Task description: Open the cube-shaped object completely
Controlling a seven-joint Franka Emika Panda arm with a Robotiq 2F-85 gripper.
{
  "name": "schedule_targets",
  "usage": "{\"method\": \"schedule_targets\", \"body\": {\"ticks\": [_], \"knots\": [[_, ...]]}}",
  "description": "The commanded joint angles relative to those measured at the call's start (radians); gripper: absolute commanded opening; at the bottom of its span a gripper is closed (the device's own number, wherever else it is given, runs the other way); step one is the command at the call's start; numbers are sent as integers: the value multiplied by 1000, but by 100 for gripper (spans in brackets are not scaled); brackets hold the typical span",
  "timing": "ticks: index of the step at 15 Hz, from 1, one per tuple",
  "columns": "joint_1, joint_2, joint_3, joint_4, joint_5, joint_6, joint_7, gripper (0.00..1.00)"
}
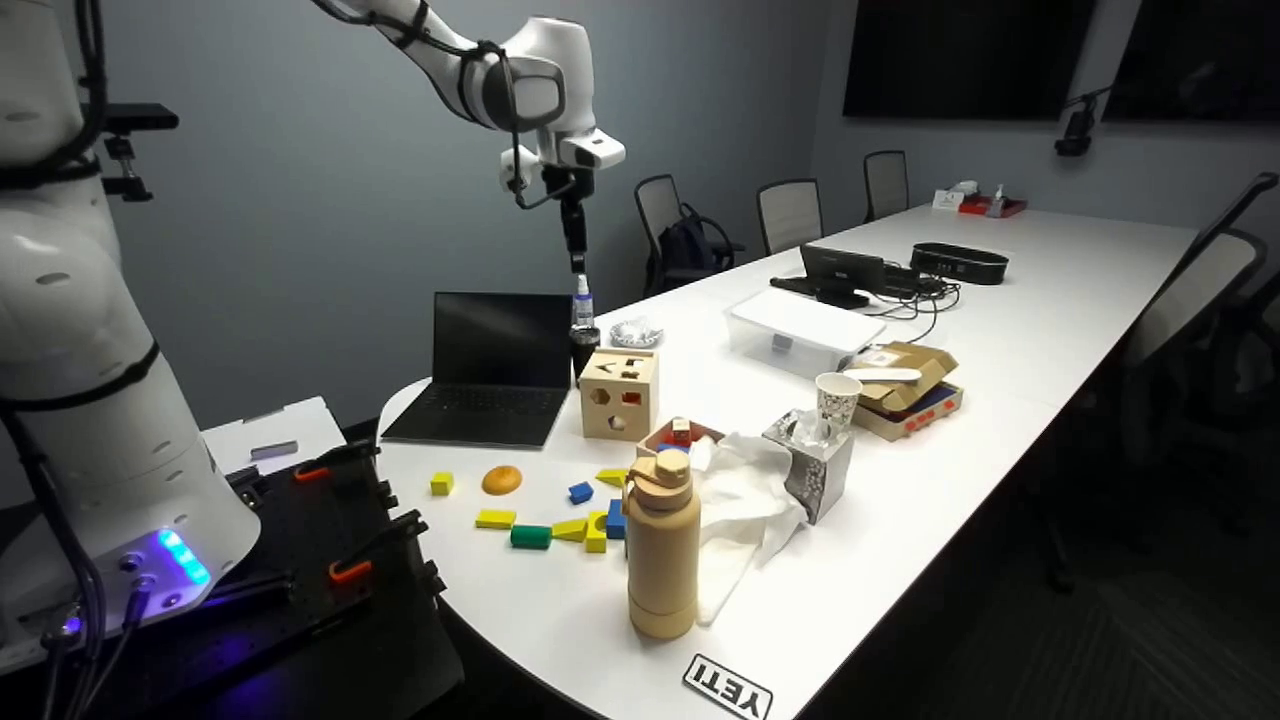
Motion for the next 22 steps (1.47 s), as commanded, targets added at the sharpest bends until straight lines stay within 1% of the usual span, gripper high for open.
{"method": "schedule_targets", "body": {"ticks": [1, 6, 12, 18, 22], "knots": [[47, 204, -18, 155, 15, 44, 83, 100], [100, 402, -53, 280, 17, 117, 153, 100], [172, 517, -131, 349, -12, 135, 292, 100], [183, 602, -161, 384, -13, 179, 356, 100], [179, 654, -169, 426, -8, 209, 349, 100]]}}
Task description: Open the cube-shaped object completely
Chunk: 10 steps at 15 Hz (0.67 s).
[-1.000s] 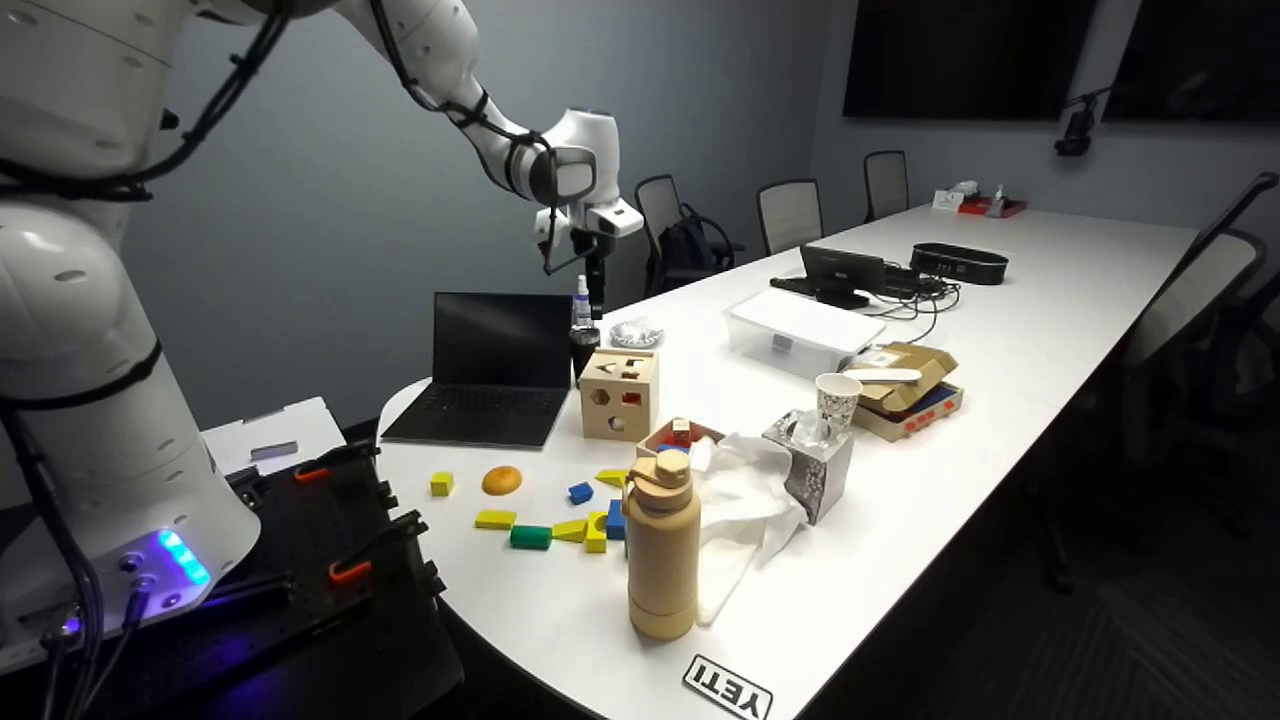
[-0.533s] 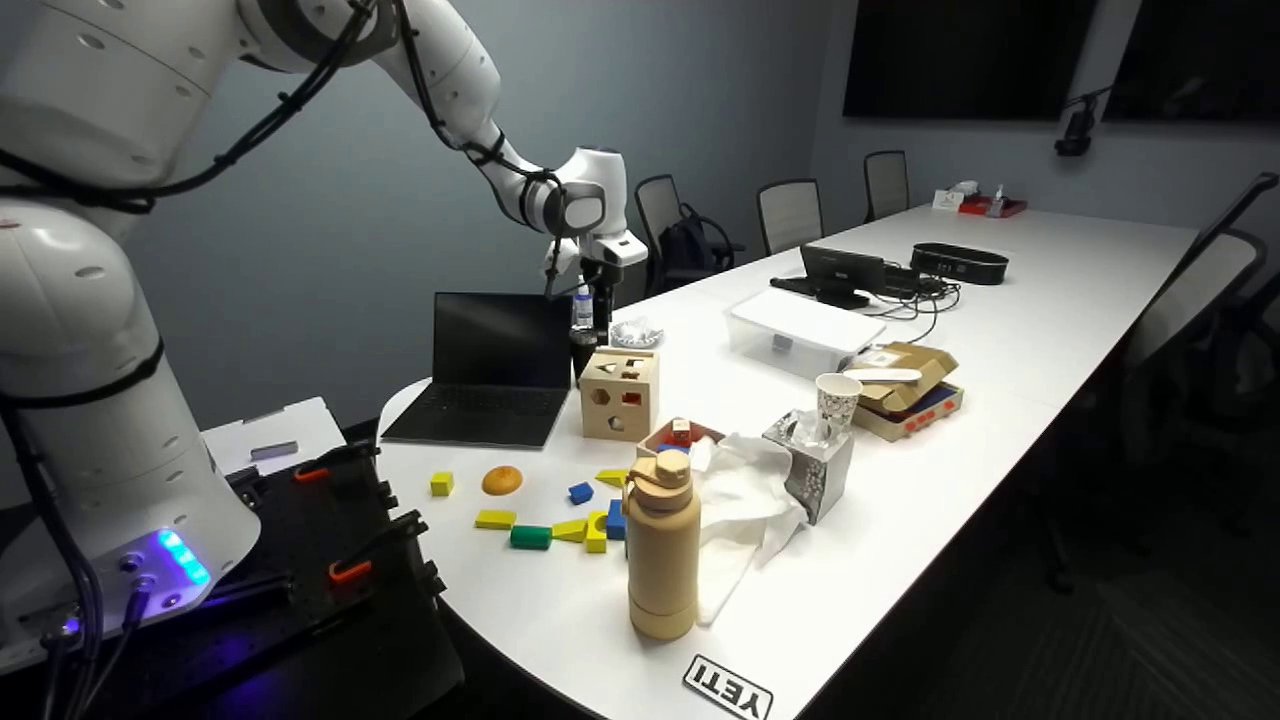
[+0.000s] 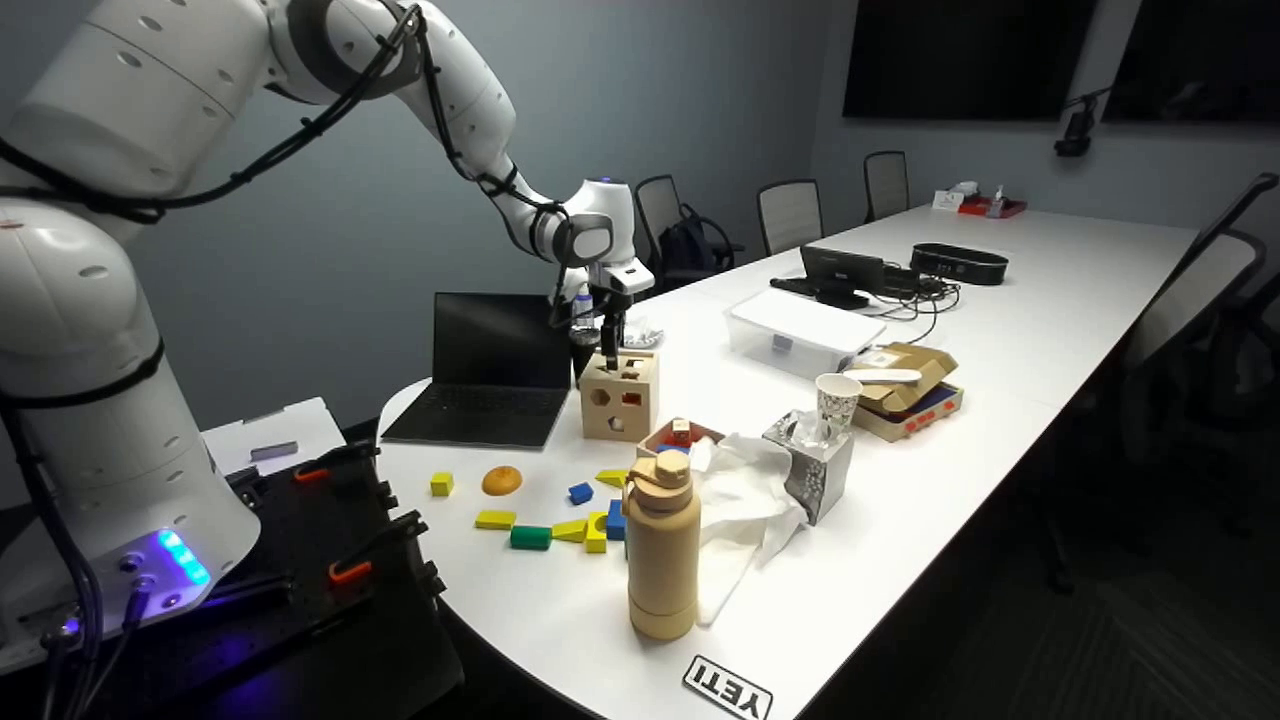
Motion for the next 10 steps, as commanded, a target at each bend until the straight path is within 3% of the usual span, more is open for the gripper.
{"method": "schedule_targets", "body": {"ticks": [1, 10], "knots": [[9, 53, -11, 66, 0, 16, 26, 100], [15, 138, -31, 191, -10, -37, 35, 100]]}}
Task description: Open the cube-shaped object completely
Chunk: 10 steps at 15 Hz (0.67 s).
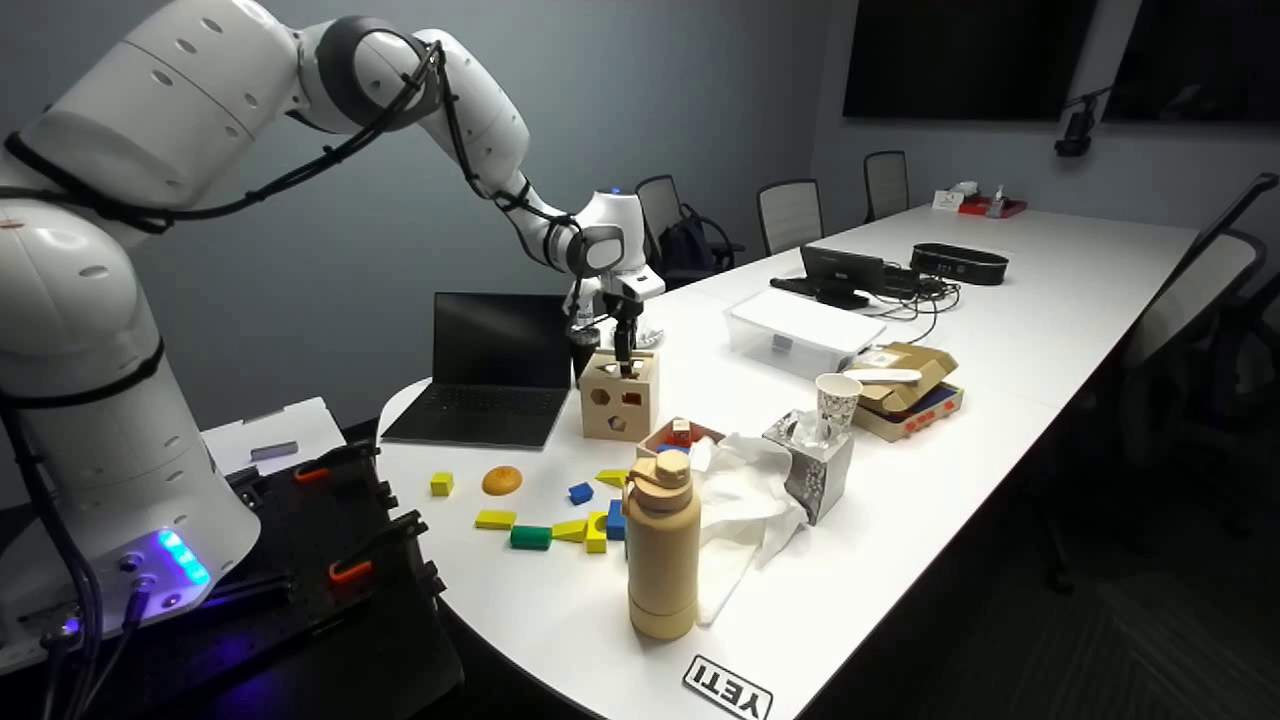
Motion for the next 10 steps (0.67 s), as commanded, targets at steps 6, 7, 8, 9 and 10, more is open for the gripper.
{"method": "schedule_targets", "body": {"ticks": [6, 7, 8, 9, 10], "knots": [[14, 87, -19, 137, -13, -97, 30, 100], [12, 96, -16, 150, -13, -113, 29, 100], [10, 104, -15, 161, -13, -127, 27, 100], [12, 112, -16, 173, -14, -142, 31, 100], [9, 117, -12, 182, -12, -152, 27, 100]]}}
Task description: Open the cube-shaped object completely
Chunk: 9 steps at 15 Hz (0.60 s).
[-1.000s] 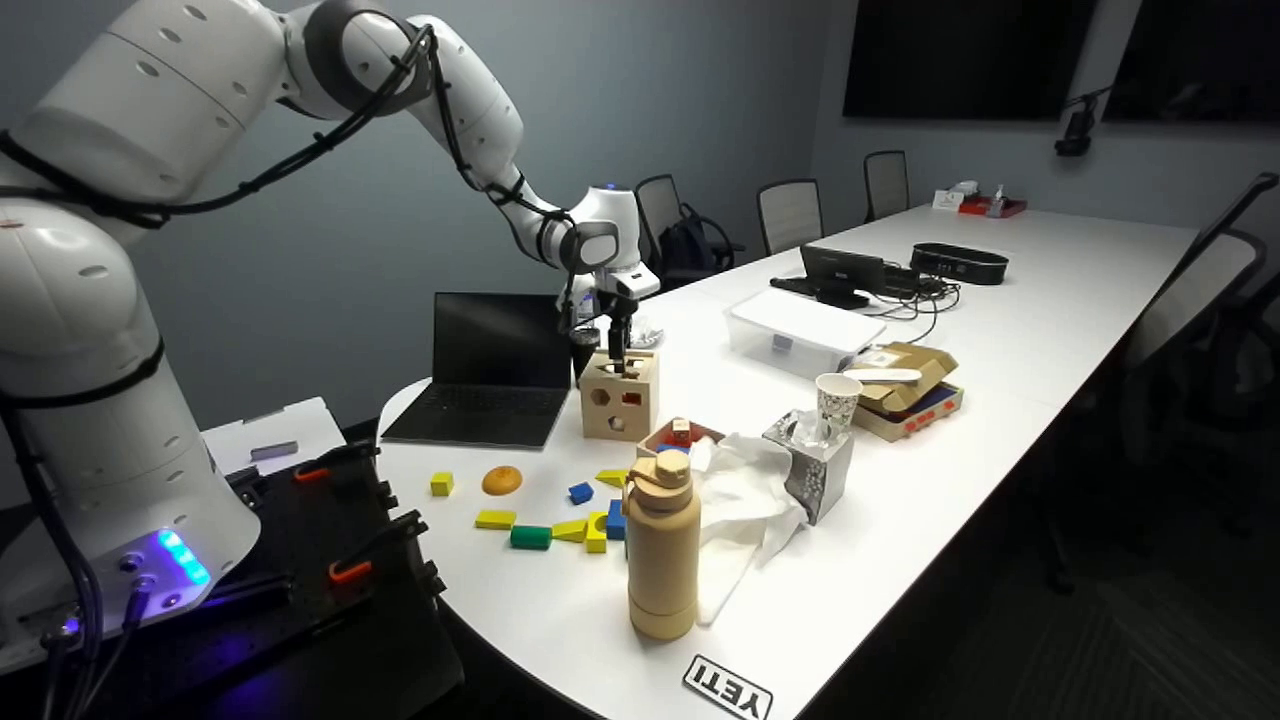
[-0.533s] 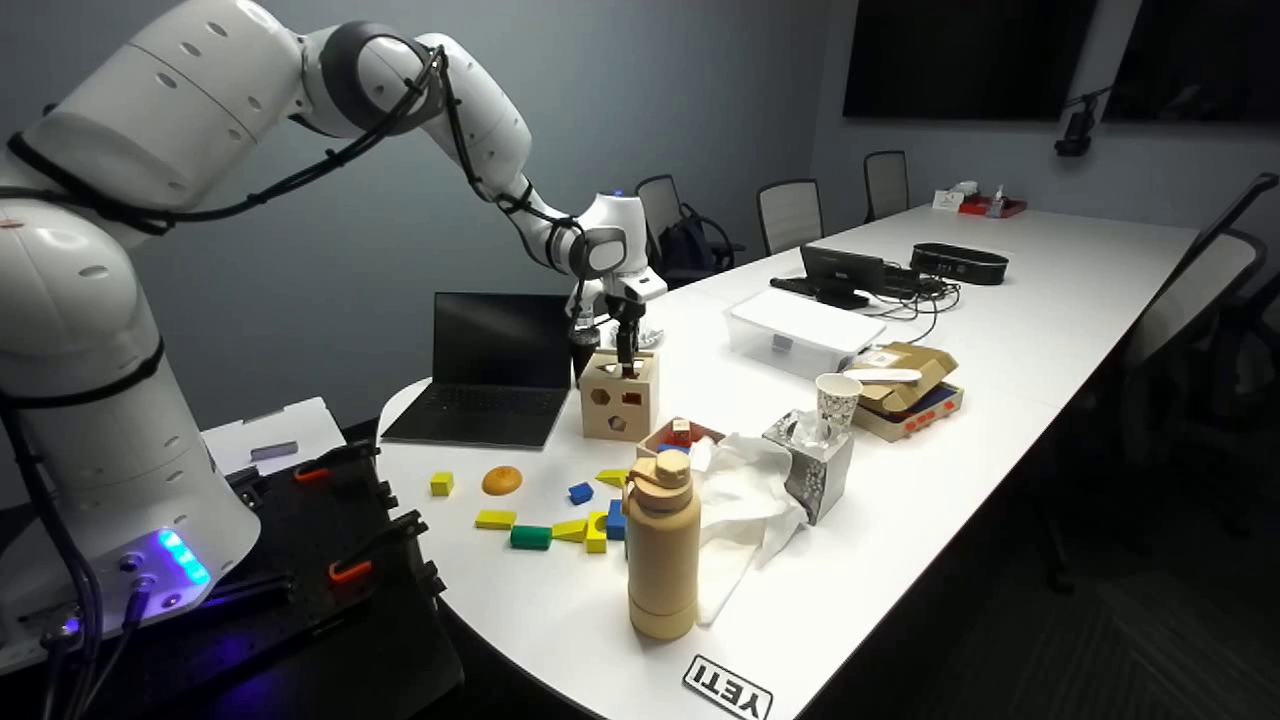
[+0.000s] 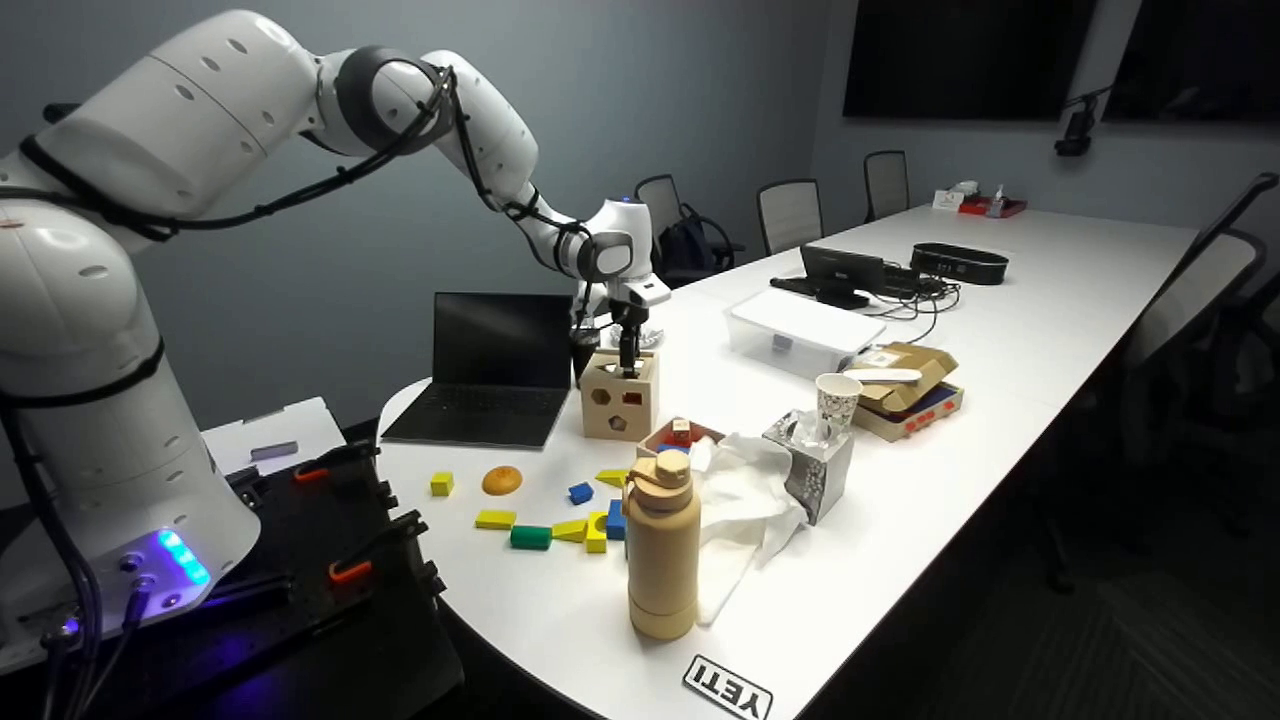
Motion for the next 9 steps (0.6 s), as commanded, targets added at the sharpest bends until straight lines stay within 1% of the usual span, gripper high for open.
{"method": "schedule_targets", "body": {"ticks": [1, 5, 9], "knots": [[5, 36, 4, 68, -7, -71, 22, 100], [-7, 39, 24, 85, 4, -118, 6, 100], [-21, 35, 60, 93, 19, -177, -15, 100]]}}
